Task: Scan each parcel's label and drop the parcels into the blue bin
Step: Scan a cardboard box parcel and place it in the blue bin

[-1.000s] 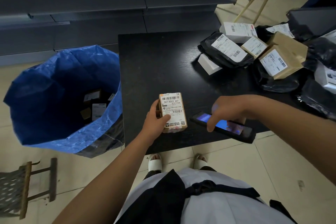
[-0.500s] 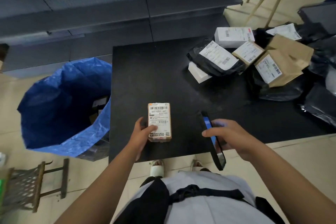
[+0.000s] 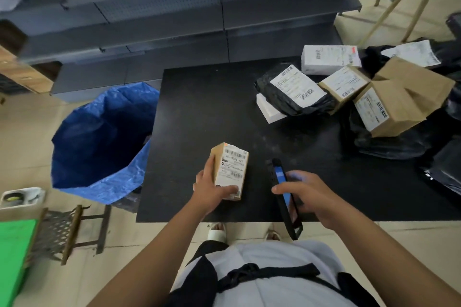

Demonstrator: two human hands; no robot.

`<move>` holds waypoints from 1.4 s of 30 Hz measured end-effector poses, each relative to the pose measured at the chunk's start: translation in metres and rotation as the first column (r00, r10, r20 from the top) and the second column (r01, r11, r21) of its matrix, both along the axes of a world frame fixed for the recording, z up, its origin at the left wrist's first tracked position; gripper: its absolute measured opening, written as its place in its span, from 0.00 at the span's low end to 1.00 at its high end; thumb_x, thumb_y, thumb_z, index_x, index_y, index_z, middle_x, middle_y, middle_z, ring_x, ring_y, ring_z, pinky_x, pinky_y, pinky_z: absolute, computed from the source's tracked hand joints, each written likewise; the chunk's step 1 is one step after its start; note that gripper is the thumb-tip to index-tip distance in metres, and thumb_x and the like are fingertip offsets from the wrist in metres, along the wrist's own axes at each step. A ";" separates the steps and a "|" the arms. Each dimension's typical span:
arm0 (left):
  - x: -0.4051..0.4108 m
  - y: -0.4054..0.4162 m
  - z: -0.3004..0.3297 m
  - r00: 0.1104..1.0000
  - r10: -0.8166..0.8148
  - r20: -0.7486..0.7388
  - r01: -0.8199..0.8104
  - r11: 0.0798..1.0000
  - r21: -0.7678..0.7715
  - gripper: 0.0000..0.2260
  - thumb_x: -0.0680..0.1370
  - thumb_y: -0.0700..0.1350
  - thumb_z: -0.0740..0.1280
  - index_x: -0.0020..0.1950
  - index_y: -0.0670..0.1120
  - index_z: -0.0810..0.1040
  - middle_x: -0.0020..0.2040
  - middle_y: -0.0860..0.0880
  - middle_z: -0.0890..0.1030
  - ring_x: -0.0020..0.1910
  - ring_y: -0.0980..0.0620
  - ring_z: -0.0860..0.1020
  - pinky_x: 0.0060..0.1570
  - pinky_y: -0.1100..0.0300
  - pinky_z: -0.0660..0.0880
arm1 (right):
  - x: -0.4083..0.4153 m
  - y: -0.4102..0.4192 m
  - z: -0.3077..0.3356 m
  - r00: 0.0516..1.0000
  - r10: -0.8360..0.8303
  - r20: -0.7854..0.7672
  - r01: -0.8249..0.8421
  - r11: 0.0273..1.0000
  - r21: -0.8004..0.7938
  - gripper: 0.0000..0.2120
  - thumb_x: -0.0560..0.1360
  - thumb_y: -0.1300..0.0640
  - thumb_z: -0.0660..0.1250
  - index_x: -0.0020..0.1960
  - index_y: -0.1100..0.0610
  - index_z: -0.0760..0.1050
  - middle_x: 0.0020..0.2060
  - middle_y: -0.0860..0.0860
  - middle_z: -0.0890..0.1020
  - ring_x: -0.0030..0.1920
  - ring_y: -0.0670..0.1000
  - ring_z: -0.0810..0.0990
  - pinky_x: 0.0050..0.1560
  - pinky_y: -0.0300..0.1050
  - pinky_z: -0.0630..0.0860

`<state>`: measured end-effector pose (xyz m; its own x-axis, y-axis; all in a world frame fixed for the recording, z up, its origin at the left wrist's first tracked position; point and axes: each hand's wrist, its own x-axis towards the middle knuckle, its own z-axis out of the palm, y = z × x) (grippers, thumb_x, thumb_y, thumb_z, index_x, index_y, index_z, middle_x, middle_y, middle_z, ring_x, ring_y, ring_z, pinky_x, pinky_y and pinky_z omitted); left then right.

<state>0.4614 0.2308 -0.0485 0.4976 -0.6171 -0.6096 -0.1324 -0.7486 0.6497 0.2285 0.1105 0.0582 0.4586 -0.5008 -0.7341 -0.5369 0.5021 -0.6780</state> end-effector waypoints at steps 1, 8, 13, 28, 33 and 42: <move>0.001 -0.001 -0.009 1.000 -0.016 0.008 0.016 1.000 0.027 0.51 0.60 0.60 0.78 0.73 0.75 0.49 0.74 0.52 0.66 0.72 0.43 0.66 0.70 0.35 0.67 | 0.001 -0.002 -0.001 1.000 -0.003 0.013 0.002 1.000 0.003 0.08 0.74 0.58 0.76 0.48 0.51 0.79 0.42 0.53 0.86 0.41 0.54 0.87 0.44 0.51 0.84; 0.011 0.015 0.024 0.975 0.005 -0.223 -0.001 1.000 0.016 0.50 0.63 0.45 0.76 0.76 0.67 0.51 0.74 0.46 0.63 0.69 0.44 0.69 0.63 0.45 0.74 | 0.015 -0.011 -0.005 0.998 0.006 0.058 -0.006 1.000 0.001 0.20 0.74 0.57 0.76 0.65 0.57 0.78 0.50 0.56 0.85 0.50 0.58 0.84 0.47 0.54 0.82; 0.047 0.036 0.017 0.973 0.106 -0.203 -0.115 0.993 -0.033 0.46 0.62 0.53 0.81 0.71 0.69 0.58 0.72 0.49 0.67 0.67 0.45 0.73 0.65 0.43 0.75 | 0.027 -0.008 -0.015 0.999 -0.014 0.046 0.013 1.000 0.017 0.27 0.73 0.55 0.77 0.70 0.58 0.76 0.49 0.60 0.83 0.47 0.60 0.84 0.44 0.54 0.81; 0.281 0.090 0.013 0.737 0.579 -0.348 -0.655 0.740 -0.155 0.25 0.77 0.48 0.72 0.71 0.51 0.67 0.60 0.46 0.83 0.54 0.46 0.83 0.49 0.46 0.79 | 0.158 0.035 0.010 0.998 -0.034 -0.049 0.031 0.998 -0.064 0.66 0.38 0.31 0.83 0.73 0.53 0.74 0.63 0.60 0.81 0.59 0.63 0.83 0.56 0.63 0.83; 0.363 0.086 0.014 0.805 0.550 -0.224 -0.589 0.787 -0.183 0.33 0.74 0.45 0.76 0.75 0.52 0.63 0.64 0.48 0.78 0.55 0.46 0.82 0.43 0.53 0.80 | 0.203 0.053 0.023 0.997 -0.049 -0.059 0.045 0.997 -0.061 0.66 0.38 0.32 0.83 0.74 0.52 0.73 0.63 0.58 0.81 0.60 0.61 0.83 0.59 0.65 0.82; 0.450 0.015 0.031 0.804 0.555 0.212 -0.517 0.830 -0.210 0.35 0.72 0.59 0.74 0.76 0.54 0.68 0.74 0.42 0.69 0.69 0.40 0.71 0.62 0.47 0.74 | 0.210 0.069 0.031 0.982 -0.186 0.017 0.187 0.975 -0.123 0.39 0.61 0.50 0.77 0.71 0.56 0.76 0.52 0.56 0.87 0.47 0.58 0.88 0.46 0.53 0.85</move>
